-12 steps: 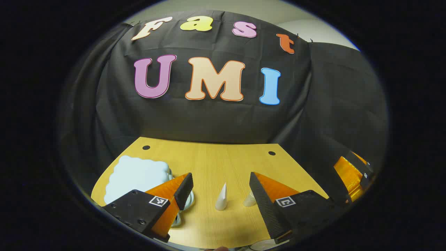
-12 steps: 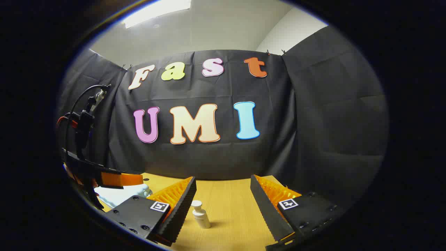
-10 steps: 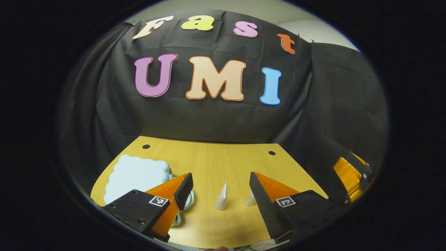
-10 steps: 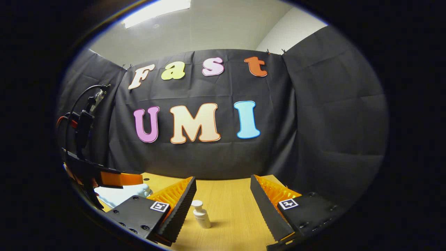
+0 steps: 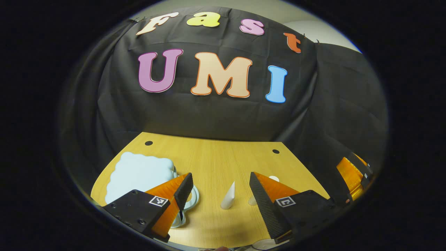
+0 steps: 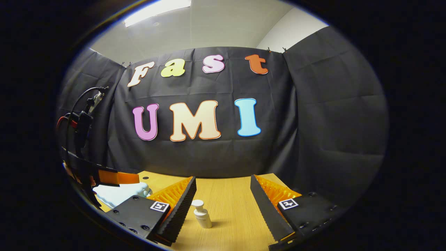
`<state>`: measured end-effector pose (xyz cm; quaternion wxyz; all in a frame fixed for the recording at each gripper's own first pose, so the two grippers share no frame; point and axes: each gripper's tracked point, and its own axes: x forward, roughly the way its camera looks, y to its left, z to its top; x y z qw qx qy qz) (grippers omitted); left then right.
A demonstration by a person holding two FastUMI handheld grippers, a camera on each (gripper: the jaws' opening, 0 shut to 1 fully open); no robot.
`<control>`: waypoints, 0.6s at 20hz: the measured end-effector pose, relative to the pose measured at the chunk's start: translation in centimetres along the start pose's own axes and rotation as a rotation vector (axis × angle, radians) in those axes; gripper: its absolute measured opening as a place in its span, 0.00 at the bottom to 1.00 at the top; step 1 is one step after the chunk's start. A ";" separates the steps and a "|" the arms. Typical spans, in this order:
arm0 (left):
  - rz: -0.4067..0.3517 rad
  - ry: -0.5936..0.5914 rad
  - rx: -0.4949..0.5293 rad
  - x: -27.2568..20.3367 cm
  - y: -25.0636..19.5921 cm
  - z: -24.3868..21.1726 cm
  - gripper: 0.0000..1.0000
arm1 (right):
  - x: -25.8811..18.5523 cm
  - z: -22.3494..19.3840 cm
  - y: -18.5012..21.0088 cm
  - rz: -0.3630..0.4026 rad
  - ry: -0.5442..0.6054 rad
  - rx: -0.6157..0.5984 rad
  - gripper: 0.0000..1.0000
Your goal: First open the suitcase, pack the skin care products into it, and then close the suitcase.
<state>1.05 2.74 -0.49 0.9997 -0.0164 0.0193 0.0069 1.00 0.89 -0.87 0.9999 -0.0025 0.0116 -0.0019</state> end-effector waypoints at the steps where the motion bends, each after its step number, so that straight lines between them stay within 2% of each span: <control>1: -0.004 0.010 -0.006 0.3 0.3 0.0 0.96 | 0.0 -0.1 0.0 -0.001 0.001 0.003 0.98; 5: -0.023 0.091 -0.037 2.2 1.9 -0.6 0.96 | 0.2 -0.8 0.6 0.013 0.011 0.063 0.98; 8: 0.016 0.212 -0.028 4.1 4.4 -2.1 0.96 | 0.5 -2.4 0.5 0.016 0.059 0.062 0.98; 10: 0.020 0.304 -0.034 5.6 5.5 -3.5 0.94 | 0.6 -2.9 0.4 0.015 0.078 0.054 0.98; 12: 0.013 0.410 -0.057 7.0 6.2 -5.3 0.96 | 0.6 -3.2 0.3 0.014 0.086 0.055 0.98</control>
